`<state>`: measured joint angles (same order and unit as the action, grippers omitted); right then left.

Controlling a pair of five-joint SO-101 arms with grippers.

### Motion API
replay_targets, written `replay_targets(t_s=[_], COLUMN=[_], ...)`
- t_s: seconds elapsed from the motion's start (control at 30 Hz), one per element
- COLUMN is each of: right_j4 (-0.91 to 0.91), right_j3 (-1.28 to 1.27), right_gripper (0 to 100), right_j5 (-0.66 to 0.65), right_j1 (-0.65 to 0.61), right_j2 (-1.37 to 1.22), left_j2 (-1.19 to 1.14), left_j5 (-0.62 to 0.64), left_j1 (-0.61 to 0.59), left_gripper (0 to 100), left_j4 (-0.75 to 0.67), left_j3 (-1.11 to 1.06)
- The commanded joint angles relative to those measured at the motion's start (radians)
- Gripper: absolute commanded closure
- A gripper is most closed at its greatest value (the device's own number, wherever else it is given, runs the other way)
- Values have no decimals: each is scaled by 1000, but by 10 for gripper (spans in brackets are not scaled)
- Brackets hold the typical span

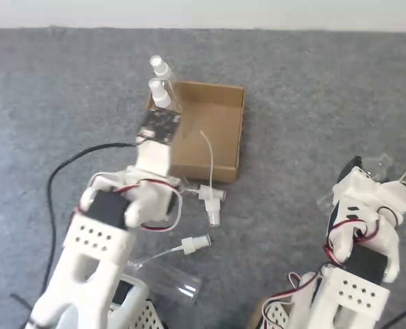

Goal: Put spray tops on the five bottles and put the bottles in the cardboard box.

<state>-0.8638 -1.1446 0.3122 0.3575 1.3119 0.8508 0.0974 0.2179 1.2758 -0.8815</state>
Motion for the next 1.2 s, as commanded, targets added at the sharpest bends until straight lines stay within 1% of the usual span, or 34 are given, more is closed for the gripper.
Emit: replay_targets(t_s=[0.0, 0.17, 0.27, 0.33, 0.43, 0.5, 0.63, 0.8, 1.03, 1.17], right_j4=[28, 28, 28, 28, 28, 27, 27, 27, 27, 27], right_j3=[17, 17, 17, 17, 17, 17, 17, 17, 17, 17], right_gripper=[978, 978, 978, 978, 978, 978, 978, 978, 978, 978], right_j5=[3, 3, 3, 3, 3, 3, 3, 2, 2, 2], right_j1=[7, 7, 7, 7, 7, 8, 8, 8, 10, 10], right_j2=[18, 18, 18, 18, 18, 18, 18, 18, 22, 24], left_j2=[100, 107, 107, 107, 106, 106, 104, 77, -193, -339], left_j5=[-57, -54, -51, -38, 61, 87, 100, 120, 121, 180], left_j1=[-97, -91, -23, 23, 81, 118, 203, 252, 315, 327], left_gripper=[989, 988, 968, 907, 776, 724, 721, 721, 766, 765], left_j4=[-21, -28, -28, -28, -28, -28, -29, -86, -213, -241], left_j3=[-31, -35, -35, -38, -42, -42, -44, -76, -74, -39])
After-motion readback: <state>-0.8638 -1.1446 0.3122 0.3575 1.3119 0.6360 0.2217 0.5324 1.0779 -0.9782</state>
